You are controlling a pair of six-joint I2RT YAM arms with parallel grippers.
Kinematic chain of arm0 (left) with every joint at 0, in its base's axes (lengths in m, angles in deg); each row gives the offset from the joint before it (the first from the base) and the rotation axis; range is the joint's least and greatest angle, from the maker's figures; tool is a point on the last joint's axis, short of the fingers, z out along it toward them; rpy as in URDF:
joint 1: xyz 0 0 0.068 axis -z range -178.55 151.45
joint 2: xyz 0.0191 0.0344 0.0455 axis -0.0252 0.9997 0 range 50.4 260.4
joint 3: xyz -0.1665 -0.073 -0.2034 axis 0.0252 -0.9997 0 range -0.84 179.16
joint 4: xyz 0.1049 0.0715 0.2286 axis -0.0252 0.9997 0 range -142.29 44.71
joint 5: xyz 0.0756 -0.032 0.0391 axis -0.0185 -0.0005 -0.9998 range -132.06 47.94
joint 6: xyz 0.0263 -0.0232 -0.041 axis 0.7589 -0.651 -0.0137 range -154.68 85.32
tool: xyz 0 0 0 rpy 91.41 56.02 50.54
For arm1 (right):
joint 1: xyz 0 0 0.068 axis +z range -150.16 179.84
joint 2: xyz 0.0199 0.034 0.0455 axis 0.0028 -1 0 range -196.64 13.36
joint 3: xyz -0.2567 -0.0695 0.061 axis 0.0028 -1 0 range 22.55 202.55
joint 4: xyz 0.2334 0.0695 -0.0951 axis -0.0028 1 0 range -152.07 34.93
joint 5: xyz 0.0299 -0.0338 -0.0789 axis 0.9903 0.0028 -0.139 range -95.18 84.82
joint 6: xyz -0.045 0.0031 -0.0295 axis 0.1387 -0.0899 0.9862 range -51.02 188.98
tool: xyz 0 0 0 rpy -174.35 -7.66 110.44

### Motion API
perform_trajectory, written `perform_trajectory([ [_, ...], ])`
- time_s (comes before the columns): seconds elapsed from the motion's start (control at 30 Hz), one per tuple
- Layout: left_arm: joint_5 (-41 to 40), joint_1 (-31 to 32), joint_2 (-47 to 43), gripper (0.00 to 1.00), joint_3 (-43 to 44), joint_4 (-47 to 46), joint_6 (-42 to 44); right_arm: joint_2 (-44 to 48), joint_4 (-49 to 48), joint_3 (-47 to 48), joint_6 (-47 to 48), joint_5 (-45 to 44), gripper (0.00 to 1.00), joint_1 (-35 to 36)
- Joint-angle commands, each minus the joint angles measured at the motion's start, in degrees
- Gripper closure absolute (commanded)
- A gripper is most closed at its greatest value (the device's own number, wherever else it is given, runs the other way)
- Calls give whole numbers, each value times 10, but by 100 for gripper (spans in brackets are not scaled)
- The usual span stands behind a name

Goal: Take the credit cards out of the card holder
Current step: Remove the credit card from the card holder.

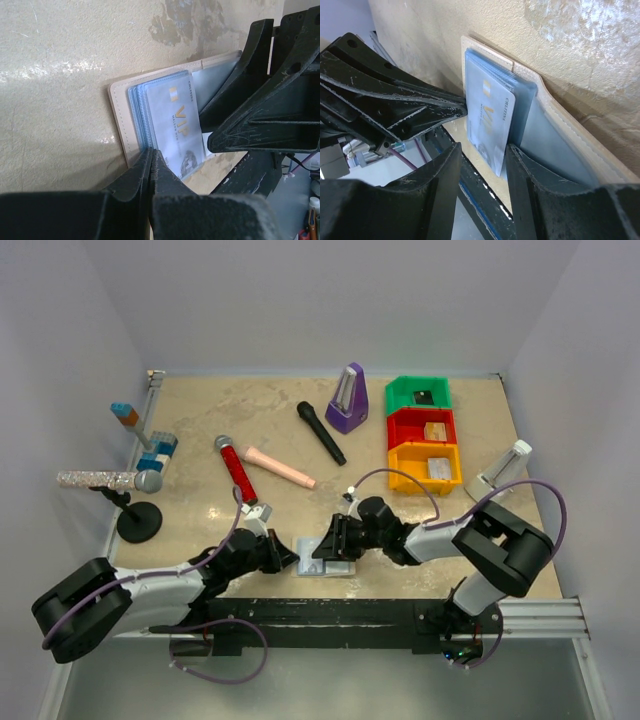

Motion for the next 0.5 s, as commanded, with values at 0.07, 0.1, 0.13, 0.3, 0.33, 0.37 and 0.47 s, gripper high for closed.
perform_trajectory([
  [0.07, 13, 3, 9, 100, -31, -43, -8, -20, -87, -5, -26, 12, 55, 6],
  [0.1, 12, 4, 5, 100, -31, -43, -8, -19, -84, -7, -25, 11, 55, 6],
  [0.13, 11, 3, 0, 100, -31, -39, -8, -18, -82, -8, -26, 8, 56, 6],
  [0.3, 0, 3, -49, 100, -31, -4, -7, -11, -56, -11, -15, -3, 55, 5],
  [0.33, -3, 3, -58, 100, -31, 4, -6, -11, -52, -10, -14, -4, 55, 5],
  [0.37, -5, 3, -69, 100, -29, 14, -4, -11, -47, -9, -13, -5, 55, 5],
  [0.47, -13, 3, -92, 100, -21, 38, 1, -8, -28, -5, -8, -10, 55, 5],
])
